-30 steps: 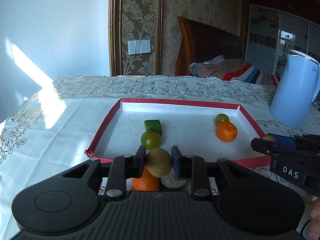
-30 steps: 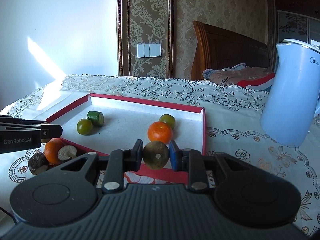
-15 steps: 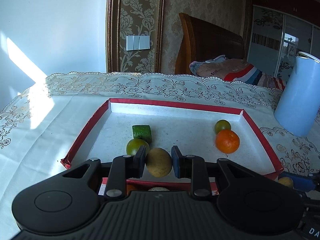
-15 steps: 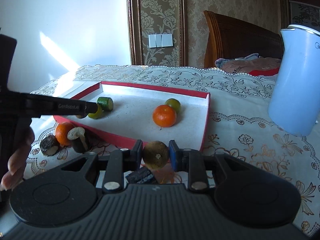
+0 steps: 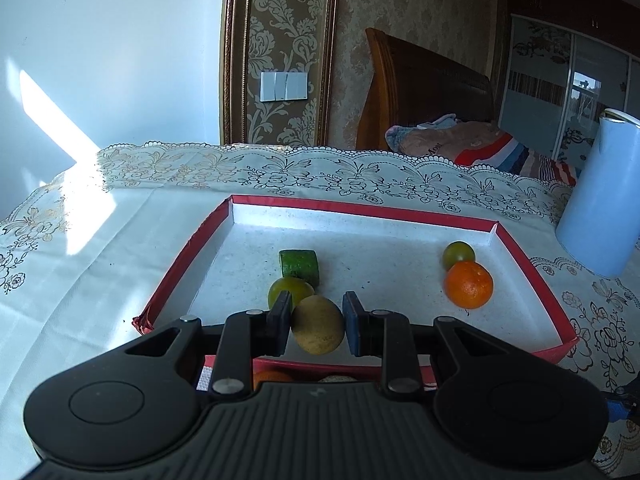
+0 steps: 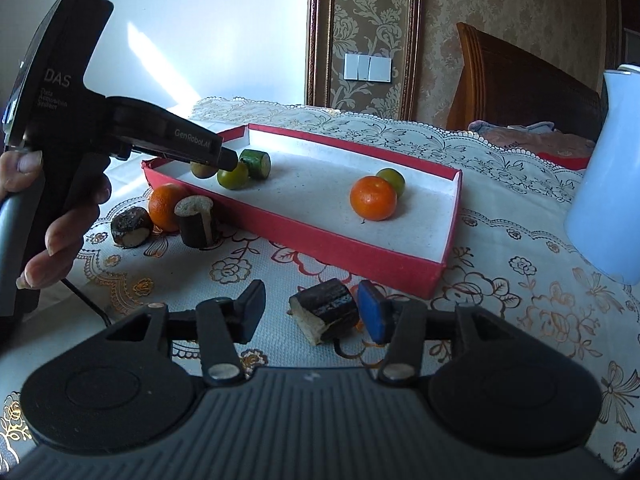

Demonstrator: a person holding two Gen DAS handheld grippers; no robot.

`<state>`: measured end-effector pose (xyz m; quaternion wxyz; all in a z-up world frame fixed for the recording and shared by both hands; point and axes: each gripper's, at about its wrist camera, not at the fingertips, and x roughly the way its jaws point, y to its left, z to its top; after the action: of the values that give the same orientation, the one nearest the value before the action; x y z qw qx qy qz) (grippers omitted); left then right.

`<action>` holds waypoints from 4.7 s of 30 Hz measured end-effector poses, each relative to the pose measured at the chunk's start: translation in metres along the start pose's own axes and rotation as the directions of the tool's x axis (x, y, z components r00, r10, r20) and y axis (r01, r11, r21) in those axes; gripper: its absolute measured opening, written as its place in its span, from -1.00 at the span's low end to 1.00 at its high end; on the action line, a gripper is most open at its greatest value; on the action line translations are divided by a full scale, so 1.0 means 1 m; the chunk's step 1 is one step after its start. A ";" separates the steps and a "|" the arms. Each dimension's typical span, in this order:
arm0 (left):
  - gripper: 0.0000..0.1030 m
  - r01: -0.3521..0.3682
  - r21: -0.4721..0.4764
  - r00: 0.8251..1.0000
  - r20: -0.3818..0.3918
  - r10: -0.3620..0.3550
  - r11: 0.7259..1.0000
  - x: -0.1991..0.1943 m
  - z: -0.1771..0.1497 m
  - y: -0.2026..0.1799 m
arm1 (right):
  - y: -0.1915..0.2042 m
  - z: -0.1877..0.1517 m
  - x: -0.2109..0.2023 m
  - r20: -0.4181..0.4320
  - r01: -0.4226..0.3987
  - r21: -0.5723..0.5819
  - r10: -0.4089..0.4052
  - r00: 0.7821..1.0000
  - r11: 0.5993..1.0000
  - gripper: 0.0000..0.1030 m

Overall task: Organize fruits
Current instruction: 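Grasp the dark cylindrical chunk with the right tool while the left holds the brown fruit in the tray, then open the left tool to release the brown fruit while the right lowers the dark chunk into the tray, then withdraw both tools from the tray toward the remaining items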

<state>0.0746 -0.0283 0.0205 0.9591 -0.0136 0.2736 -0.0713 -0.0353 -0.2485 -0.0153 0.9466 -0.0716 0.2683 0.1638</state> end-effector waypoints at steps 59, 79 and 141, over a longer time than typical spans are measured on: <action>-0.47 -0.160 0.122 0.985 -0.049 0.167 0.980 0.046 -0.004 -0.022 | -0.059 0.053 0.056 -0.008 0.188 0.179 -0.190 0.982 0.966 -0.63; -0.16 -0.138 0.145 0.987 -0.062 0.148 0.980 0.049 -0.006 -0.030 | -0.059 0.052 0.056 -0.007 0.199 0.194 -0.202 0.979 0.960 -0.34; 0.28 -0.089 -0.062 0.996 0.004 0.090 0.994 -0.057 -0.053 0.052 | -0.055 -0.010 -0.037 0.100 0.110 0.282 -0.143 0.985 0.953 0.71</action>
<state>0.0051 0.0316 0.0021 0.9614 -0.0314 0.2726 -0.0197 -0.0501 -0.3125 -0.0014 0.9702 0.0537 0.2265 0.0677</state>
